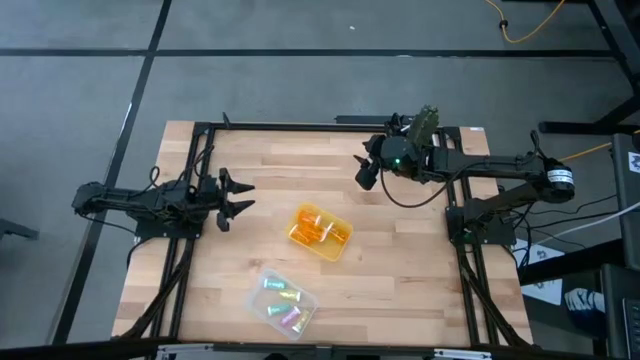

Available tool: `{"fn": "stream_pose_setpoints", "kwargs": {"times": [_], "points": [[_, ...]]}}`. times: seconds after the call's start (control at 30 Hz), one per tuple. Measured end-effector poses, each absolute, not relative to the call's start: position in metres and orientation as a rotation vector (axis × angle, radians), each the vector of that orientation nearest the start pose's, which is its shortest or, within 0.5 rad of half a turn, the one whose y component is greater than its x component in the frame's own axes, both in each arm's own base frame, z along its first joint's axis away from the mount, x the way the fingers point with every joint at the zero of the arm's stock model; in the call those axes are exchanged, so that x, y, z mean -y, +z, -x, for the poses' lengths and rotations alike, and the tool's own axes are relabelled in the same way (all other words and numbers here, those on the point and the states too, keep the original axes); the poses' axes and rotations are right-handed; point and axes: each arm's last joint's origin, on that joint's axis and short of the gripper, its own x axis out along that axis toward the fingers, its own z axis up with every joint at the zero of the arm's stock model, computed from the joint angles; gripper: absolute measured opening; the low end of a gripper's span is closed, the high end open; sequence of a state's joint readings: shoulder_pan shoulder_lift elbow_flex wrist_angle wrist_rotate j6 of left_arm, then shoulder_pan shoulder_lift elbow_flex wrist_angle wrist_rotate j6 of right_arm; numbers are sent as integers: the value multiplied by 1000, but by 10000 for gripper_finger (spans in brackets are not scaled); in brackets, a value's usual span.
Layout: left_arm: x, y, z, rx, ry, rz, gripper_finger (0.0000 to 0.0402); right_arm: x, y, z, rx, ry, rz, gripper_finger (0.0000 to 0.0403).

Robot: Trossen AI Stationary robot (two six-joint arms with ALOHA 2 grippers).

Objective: Pick and place medicine bottles into bin by pill shape (circle, oval)
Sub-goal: Return to Home Position

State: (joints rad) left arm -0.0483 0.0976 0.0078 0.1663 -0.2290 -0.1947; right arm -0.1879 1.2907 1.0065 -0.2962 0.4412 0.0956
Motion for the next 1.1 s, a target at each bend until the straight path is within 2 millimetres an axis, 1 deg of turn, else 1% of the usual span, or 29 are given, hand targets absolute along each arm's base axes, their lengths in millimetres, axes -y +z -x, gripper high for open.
{"fn": "stream_pose_setpoints", "kwargs": {"times": [0.1, 0.2, 0.4, 0.53, 0.77, 0.93, 1.1], "points": [[0, 175, -102, 94, 124, 166, 212, 64, 295, -270, -555, -636, -16, 218], [1, 173, -103, 64, 69, 130, 212, 63, 294, -271, -559, -597, -25, 218], [2, 165, -103, -19, 68, 120, 212, 61, 294, -272, -570, -506, -31, 218], [2, 161, -103, -62, 73, 114, 212, 61, 294, -272, -566, -505, -31, 218], [2, 161, -103, -62, 73, 115, 212, 61, 300, -276, -481, -514, -68, 218], [2, 161, -103, -62, 73, 115, 212, 62, 300, -276, -476, -515, -68, 218], [2, 161, -103, -62, 74, 115, 212, 61, 300, -276, -455, -532, -160, 218]]}}
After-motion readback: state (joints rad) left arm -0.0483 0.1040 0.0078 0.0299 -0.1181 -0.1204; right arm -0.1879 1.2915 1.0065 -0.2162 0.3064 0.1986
